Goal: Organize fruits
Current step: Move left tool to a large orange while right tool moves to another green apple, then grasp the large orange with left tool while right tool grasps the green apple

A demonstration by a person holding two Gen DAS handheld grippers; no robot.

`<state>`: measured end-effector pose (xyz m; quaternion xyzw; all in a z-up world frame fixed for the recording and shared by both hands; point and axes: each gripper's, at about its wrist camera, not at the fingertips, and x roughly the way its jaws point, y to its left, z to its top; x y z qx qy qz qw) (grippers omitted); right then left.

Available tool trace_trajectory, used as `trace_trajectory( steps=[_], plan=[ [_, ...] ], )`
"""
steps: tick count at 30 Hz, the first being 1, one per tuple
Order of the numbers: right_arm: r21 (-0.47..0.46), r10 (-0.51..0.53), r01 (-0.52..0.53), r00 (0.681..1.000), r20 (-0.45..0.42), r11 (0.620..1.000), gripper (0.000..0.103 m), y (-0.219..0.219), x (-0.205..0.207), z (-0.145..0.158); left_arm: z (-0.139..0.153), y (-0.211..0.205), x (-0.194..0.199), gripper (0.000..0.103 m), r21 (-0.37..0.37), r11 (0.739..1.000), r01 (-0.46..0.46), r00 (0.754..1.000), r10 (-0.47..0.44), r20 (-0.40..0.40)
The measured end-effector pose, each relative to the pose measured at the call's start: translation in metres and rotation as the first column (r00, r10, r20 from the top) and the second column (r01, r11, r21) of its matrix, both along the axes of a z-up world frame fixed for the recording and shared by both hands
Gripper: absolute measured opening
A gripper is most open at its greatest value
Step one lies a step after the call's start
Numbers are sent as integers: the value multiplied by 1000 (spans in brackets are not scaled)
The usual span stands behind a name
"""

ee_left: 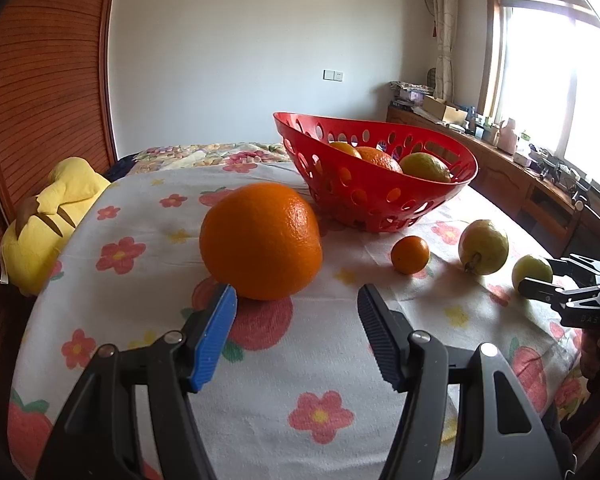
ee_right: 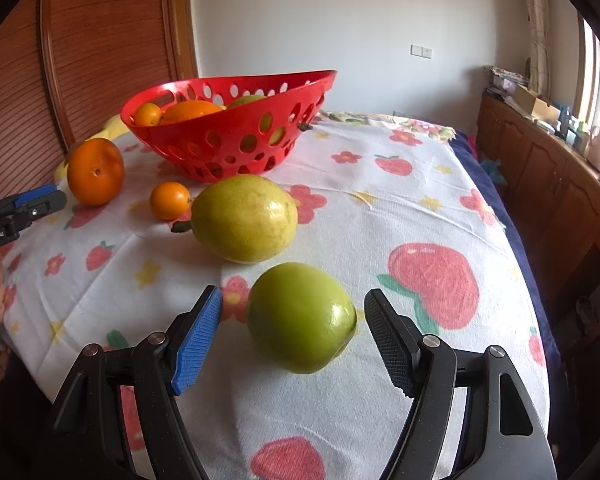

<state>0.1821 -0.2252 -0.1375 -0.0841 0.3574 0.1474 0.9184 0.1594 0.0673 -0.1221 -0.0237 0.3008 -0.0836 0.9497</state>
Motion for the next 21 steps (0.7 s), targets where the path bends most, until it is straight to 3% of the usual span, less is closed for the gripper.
trace_trajectory(
  steps=[9,12,13,14,21],
  plan=[
    [7,-25,26,1000,-7,1000,71,-2,-1,-9,-2,-6,-2,64,28,1000,8,1000,-8,9],
    [10,-34,34,999,-2,999,62,-3,-4,-15,-2,-7,-3,64,35,999,6,1000,-6,10],
    [0,-44,44,999,14,999,54,-3,-5,-16,-2,-8,-3,64,36,999,6,1000,-6,9],
    [3,-46,45,999,18,999,54,-3,-6,-16,-3,-8,-3,64,38,999,6,1000,-6,7],
    [117,-59,56,998,24,992,54,-18,-7,-12,-3,-10,-1,64,46,999,1,1000,-1,0]
  ],
)
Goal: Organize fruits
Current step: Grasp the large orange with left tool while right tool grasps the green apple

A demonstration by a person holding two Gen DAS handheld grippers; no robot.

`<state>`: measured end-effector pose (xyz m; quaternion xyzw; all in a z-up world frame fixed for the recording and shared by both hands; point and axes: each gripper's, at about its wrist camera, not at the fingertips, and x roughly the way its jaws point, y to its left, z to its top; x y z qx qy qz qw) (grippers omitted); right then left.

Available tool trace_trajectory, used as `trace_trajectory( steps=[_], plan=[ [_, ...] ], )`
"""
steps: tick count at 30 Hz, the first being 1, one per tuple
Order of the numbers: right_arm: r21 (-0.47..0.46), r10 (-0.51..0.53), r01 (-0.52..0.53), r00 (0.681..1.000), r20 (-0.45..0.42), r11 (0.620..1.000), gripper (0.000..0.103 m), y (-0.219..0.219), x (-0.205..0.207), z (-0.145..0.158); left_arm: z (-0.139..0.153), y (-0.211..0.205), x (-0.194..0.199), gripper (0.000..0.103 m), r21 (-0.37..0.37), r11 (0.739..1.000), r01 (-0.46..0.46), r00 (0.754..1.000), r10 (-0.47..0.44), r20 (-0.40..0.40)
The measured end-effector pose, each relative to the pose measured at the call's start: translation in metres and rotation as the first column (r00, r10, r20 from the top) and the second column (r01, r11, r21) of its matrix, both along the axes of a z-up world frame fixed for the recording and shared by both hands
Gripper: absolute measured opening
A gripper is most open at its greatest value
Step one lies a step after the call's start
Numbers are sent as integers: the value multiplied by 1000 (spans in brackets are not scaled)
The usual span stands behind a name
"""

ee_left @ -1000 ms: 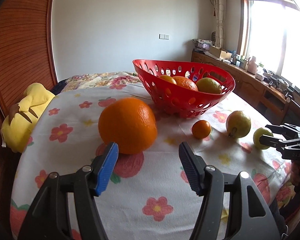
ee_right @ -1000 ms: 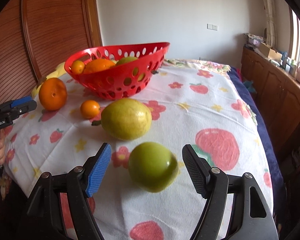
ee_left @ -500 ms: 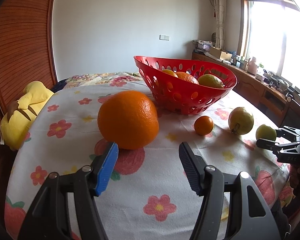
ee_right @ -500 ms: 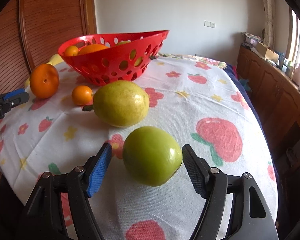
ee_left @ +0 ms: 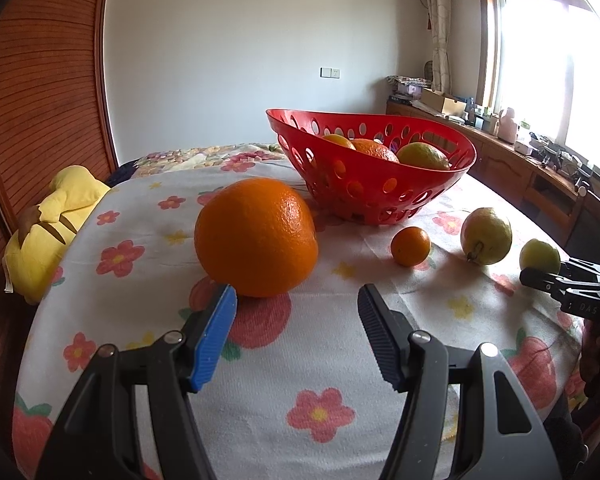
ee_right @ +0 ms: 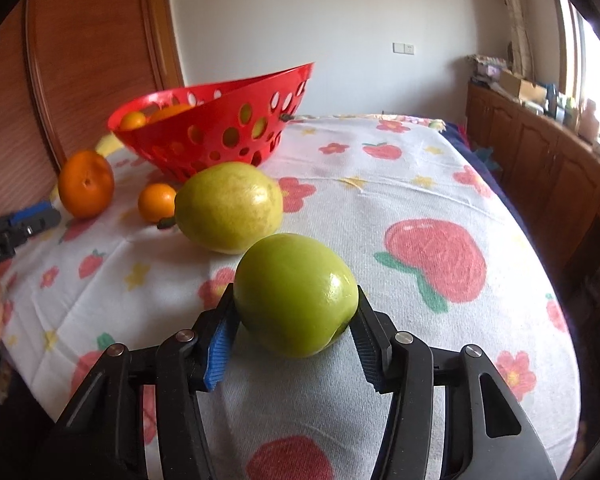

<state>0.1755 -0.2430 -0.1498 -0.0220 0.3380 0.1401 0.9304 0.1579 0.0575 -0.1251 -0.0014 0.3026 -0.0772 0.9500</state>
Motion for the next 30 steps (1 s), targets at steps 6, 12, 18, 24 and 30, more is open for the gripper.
trace_trajectory(
  steps=[6,12,18,24,30],
  plan=[
    [-32,12,-10,999,50,999,54,6,-6,2,6,3,7,64,-6,1000,-12,1000,12,-10],
    [-32,13,-11,998,54,999,54,7,-5,1,27,12,20,68,12,999,-46,998,45,40],
    [-41,18,-16,998,56,999,54,8,-6,0,33,19,43,70,9,998,-55,998,55,28],
    [-64,30,-26,998,61,998,54,11,-7,0,23,18,65,71,0,999,-46,998,46,-40],
    [-70,38,-33,997,61,997,54,11,-8,0,18,18,76,78,30,998,-54,996,55,-63]
  ],
)
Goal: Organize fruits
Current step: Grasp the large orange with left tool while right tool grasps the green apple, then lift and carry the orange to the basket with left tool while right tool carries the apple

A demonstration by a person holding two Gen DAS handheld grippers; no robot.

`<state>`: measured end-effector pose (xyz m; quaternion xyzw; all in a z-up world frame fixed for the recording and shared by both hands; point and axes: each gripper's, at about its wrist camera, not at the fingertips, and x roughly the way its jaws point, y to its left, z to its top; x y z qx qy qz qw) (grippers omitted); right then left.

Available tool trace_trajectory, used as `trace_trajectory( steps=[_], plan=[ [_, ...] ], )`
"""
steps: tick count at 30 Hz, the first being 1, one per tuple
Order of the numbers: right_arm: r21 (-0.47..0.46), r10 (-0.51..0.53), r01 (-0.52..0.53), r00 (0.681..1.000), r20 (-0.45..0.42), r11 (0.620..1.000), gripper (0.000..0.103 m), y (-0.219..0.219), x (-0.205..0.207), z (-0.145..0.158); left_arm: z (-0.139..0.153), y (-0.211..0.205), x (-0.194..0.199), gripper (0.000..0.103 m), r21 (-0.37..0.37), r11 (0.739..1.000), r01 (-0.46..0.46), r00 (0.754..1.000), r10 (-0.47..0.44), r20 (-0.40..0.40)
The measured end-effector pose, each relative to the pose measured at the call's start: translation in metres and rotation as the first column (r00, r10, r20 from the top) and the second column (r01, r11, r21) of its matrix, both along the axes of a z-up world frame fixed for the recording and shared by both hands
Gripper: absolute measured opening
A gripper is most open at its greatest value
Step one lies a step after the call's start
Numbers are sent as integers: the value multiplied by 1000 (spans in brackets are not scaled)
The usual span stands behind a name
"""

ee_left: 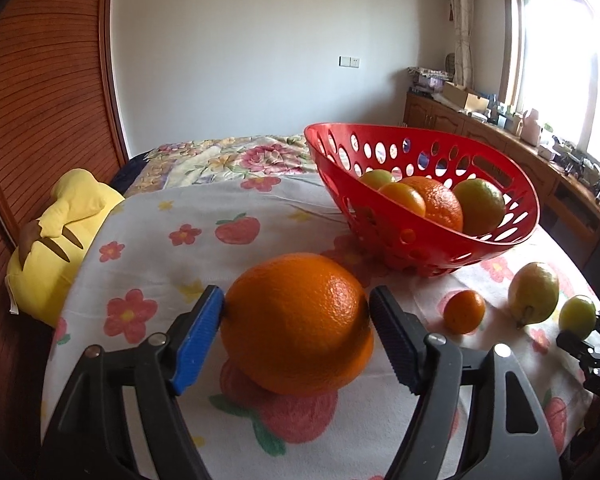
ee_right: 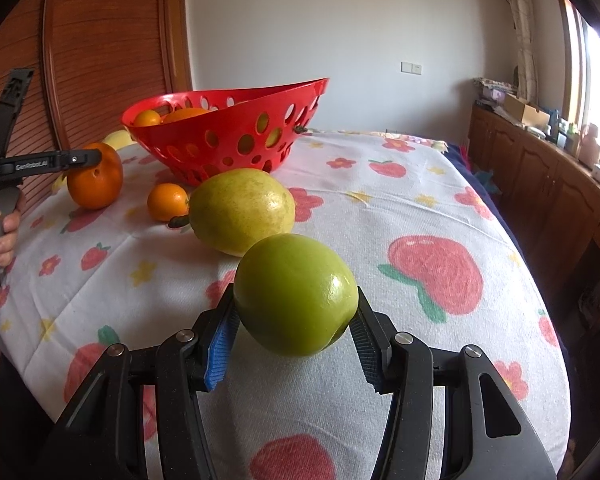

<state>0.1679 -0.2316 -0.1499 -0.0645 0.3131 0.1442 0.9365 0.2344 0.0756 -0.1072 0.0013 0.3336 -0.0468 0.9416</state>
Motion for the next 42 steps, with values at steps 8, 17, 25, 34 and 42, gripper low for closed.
trace_trajectory(
  steps=[8,17,25,34,42],
  plan=[
    [-1,1,-1,1000,0,1000,54,0,1,0,-5,0,11,84,13,1000,5,999,-4,-33],
    [-4,2,-2,1000,0,1000,54,2,2,-1,-10,-6,20,88,27,999,40,997,-38,-64],
    [-5,2,-2,1000,0,1000,54,2,1,-1,-11,-3,21,90,14,999,49,996,-47,-71],
    [-6,2,-2,1000,0,1000,54,2,0,-2,-13,-3,21,88,22,999,49,997,-48,-65],
    [-7,3,-3,1000,1,1000,54,2,0,-2,-12,-7,-1,85,49,998,33,999,-32,-30]
  ],
)
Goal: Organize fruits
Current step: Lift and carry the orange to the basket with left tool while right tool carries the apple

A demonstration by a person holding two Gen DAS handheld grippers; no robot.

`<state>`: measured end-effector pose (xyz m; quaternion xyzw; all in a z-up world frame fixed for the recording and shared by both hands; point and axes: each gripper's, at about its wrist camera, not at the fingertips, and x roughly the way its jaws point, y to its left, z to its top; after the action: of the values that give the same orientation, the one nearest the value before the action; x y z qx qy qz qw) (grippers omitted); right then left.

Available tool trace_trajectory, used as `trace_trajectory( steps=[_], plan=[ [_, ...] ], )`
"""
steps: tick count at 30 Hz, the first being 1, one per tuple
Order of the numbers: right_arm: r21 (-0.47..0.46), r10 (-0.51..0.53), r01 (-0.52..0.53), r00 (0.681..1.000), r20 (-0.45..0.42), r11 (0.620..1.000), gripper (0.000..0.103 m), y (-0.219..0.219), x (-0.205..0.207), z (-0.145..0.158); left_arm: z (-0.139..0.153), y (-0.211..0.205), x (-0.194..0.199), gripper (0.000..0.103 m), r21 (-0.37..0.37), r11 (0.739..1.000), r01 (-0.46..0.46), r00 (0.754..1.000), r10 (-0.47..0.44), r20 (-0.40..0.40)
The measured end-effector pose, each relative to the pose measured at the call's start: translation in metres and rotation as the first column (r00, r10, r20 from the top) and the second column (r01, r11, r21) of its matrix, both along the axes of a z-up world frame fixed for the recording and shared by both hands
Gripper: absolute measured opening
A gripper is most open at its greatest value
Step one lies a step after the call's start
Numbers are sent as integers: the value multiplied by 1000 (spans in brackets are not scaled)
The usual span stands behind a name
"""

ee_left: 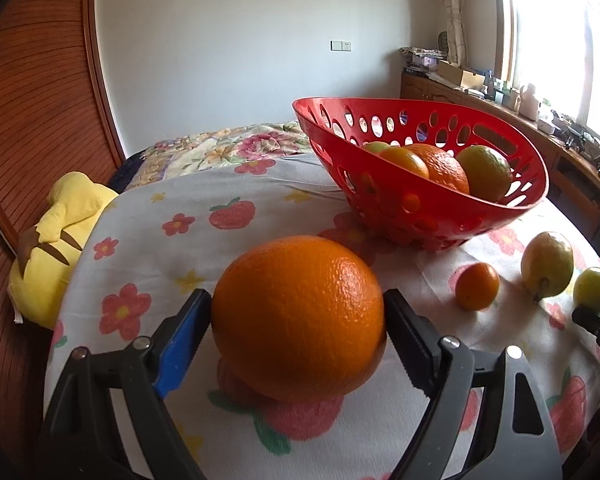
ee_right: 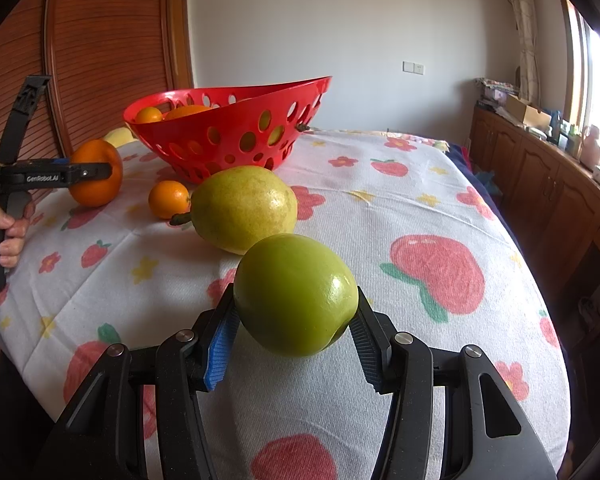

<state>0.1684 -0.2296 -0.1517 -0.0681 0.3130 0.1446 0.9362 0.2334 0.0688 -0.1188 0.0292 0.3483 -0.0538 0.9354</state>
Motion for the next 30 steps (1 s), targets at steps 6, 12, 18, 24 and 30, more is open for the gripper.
trace_trajectory(
  steps=[6,12,18,24,30],
  plan=[
    [0,-1,1,1000,-2,1000,54,0,0,0,14,-2,-25,85,-46,999,8,999,-6,40],
    [0,-1,1,1000,-3,1000,54,-1,-1,-1,38,-17,-48,85,-55,998,27,996,-22,89],
    [6,8,-8,1000,-14,1000,54,-2,0,-2,52,-28,-59,85,-76,995,61,991,-51,124],
    [-4,-2,1,1000,-25,1000,54,-1,2,-2,56,-30,-59,85,-85,994,71,990,-60,129],
    [6,-2,2,999,-44,1000,54,-2,4,-2,63,-34,-55,85,-81,994,70,988,-58,141]
  ],
)
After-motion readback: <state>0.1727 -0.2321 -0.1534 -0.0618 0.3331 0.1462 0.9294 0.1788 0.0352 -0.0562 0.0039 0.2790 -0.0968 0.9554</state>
